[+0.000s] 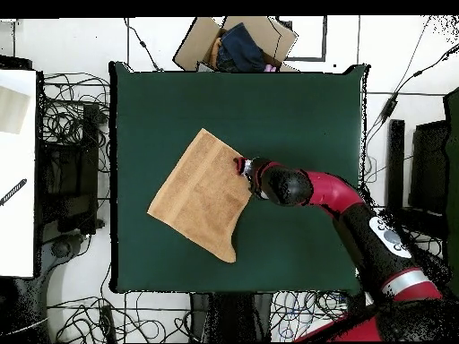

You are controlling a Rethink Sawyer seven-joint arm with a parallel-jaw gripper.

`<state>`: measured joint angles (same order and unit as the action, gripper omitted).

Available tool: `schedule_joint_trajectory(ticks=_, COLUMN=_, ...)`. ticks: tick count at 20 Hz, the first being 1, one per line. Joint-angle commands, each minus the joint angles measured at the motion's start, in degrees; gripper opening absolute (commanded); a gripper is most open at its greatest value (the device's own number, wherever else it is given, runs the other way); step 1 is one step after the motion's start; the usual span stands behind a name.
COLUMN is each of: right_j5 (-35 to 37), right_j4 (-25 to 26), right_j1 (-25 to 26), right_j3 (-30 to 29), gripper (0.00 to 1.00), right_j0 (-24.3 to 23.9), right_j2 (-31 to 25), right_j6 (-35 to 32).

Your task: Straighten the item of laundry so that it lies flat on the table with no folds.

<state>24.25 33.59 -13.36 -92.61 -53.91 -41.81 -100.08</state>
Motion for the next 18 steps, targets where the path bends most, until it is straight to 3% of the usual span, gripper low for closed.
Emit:
schedule_joint_trajectory(ticks=1, right_j5=-0.1, right_j4=5.3, right_j1=16.1, right_j3=10.3, gripper=1.00, right_j0=-2.4, right_j2=-6.2, right_j6=20.7)
schedule_joint_trajectory(ticks=6, right_j5=2.0, right_j4=5.5, right_j1=20.1, right_j3=11.5, gripper=1.00, right_j0=-4.6, right_j2=-8.9, right_j6=23.3)
schedule_joint_trajectory(ticks=18, right_j5=2.1, right_j4=5.6, right_j1=20.2, right_j3=10.6, gripper=1.00, right_j0=-5.1, right_j2=-9.1, right_j6=23.0)
